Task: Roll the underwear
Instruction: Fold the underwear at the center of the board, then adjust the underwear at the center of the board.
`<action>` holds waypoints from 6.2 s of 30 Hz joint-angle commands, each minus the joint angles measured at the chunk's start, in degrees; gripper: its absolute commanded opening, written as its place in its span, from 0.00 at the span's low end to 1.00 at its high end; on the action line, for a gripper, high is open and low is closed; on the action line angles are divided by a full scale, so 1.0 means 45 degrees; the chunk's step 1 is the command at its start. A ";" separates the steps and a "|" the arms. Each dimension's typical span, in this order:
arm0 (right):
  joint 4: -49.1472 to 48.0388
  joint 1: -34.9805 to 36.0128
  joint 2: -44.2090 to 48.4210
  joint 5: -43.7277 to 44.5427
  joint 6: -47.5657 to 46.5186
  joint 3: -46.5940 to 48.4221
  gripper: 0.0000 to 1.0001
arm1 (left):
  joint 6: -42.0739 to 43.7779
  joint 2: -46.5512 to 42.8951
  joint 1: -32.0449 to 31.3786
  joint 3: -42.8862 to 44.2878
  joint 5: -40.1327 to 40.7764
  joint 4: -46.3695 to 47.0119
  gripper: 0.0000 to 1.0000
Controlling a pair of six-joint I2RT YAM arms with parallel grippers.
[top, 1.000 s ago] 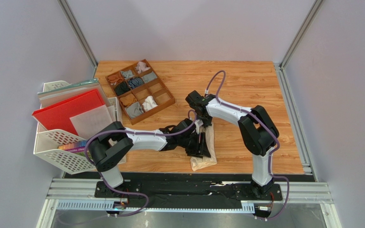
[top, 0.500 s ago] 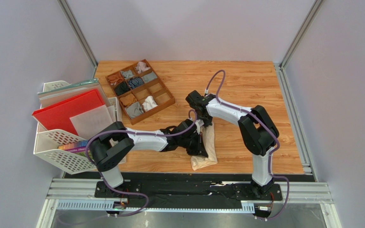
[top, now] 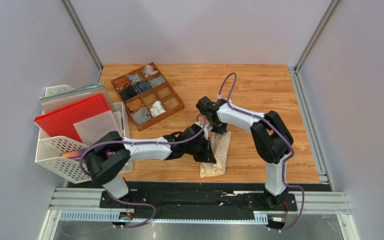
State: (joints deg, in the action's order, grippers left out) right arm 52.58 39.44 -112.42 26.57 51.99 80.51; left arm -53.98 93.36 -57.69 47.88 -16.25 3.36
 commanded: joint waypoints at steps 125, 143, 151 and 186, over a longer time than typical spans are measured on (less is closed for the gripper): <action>-1.0355 -0.4058 0.3226 -0.8637 -0.1729 -0.7052 0.51 | 0.4026 -0.0103 0.3660 -0.1108 -0.1017 -0.0453 0.00; -0.9517 -0.4058 0.3459 -0.7799 -0.2353 -0.6856 0.00 | 0.5197 -0.1294 0.3992 0.0063 -0.0432 -0.2581 0.00; -0.9145 -0.4058 0.3635 -0.7467 -0.2510 -0.6719 0.00 | 0.5744 -0.0826 0.4480 0.0513 -0.0198 -0.3577 0.00; -0.7816 -0.2359 0.4867 -0.7975 -0.4248 -0.4513 0.23 | 0.4397 -0.0122 0.4168 -0.2143 -0.1310 -0.1175 0.00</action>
State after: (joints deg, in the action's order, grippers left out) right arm 17.78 27.11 -88.66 -10.02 34.17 57.45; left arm -32.99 92.20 -38.15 40.42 -23.03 -1.19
